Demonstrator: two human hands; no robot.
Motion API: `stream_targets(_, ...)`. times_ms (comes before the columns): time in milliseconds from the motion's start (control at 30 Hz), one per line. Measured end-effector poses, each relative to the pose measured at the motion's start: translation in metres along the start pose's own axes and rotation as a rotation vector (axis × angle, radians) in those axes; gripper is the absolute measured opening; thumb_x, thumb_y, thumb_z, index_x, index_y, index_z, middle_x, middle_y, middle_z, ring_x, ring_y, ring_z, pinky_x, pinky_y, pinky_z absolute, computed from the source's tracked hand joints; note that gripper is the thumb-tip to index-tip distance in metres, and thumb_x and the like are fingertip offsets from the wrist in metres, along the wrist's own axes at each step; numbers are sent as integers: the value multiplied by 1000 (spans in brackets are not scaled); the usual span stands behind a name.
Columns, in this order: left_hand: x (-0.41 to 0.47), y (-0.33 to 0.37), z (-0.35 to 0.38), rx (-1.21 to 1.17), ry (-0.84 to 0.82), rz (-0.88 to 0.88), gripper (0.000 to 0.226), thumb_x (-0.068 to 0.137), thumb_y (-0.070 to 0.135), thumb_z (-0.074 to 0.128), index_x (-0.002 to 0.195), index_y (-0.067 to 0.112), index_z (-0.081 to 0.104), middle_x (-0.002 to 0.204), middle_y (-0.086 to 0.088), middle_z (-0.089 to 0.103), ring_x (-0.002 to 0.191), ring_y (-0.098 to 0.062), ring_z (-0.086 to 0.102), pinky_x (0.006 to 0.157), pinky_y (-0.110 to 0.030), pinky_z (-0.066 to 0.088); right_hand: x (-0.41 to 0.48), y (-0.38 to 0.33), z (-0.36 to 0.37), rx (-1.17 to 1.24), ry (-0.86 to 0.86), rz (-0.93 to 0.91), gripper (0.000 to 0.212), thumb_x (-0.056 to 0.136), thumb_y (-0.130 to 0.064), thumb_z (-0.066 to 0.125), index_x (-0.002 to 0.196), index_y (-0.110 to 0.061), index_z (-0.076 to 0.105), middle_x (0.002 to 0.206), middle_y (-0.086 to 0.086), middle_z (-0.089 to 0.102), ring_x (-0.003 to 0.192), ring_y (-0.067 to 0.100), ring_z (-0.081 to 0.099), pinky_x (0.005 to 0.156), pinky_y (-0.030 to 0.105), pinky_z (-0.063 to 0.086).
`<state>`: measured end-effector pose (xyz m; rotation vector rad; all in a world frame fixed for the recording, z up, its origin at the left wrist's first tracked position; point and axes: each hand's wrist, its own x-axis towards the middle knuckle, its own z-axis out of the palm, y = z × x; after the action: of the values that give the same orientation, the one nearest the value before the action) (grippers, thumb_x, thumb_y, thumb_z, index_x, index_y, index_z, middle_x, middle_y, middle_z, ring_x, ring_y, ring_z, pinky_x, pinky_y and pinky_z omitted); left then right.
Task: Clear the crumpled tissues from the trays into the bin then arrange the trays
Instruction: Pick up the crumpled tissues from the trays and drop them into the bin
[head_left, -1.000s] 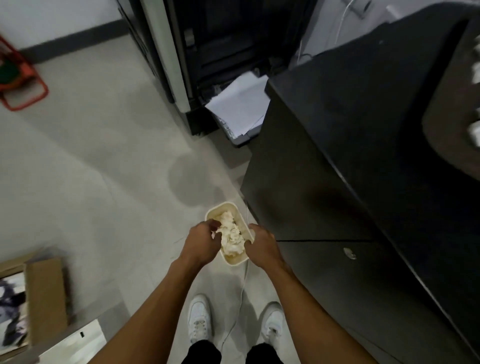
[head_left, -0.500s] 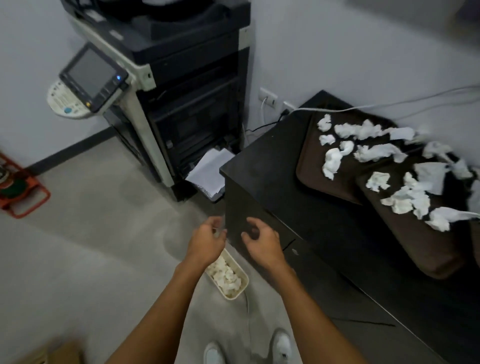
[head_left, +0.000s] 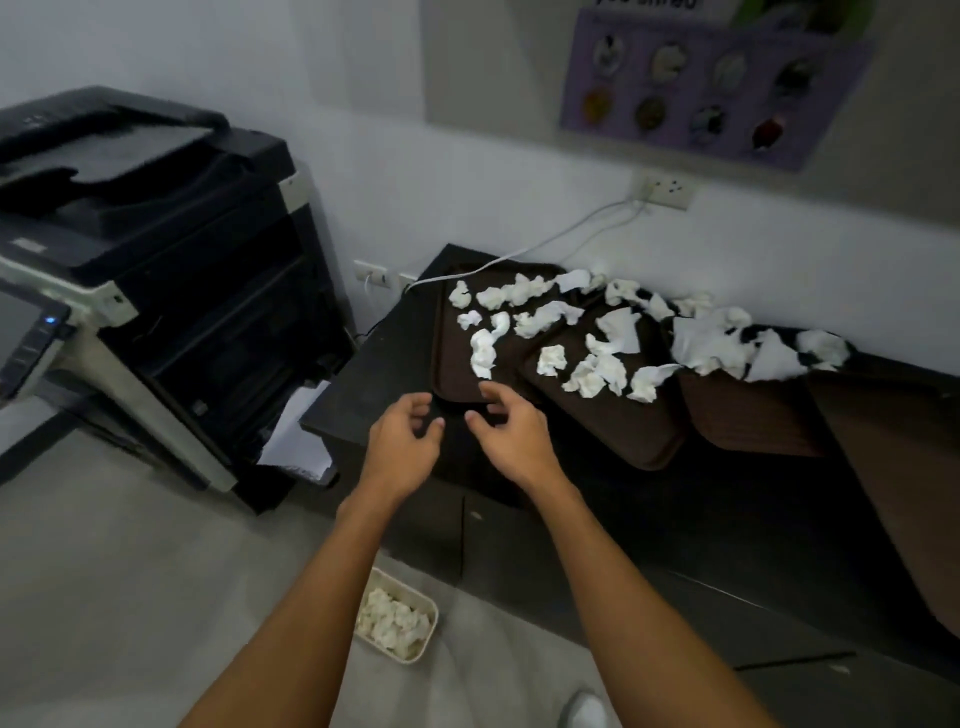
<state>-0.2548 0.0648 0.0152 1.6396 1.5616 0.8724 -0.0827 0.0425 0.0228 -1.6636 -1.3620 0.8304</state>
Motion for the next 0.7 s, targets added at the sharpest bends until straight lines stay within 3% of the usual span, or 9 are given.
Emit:
stream_targets(333, 24, 126, 118, -37, -149, 172, 38, 93, 27, 70, 130, 19, 63, 117, 5, 68, 102, -7, 66, 91, -24, 52, 8, 37, -157, 22, 274, 50, 48, 87, -34, 74, 133, -27, 63, 126, -16, 67, 110, 1, 62, 98, 27, 53)
stream_targets(700, 46, 234, 277, -76, -308, 267, 35, 95, 23, 69, 129, 20, 63, 117, 11, 67, 105, -3, 63, 91, -24, 54, 31, 112, -323, 19, 408, 131, 47, 89, -35, 74, 134, -27, 62, 126, -15, 66, 112, 2, 62, 101, 26, 51)
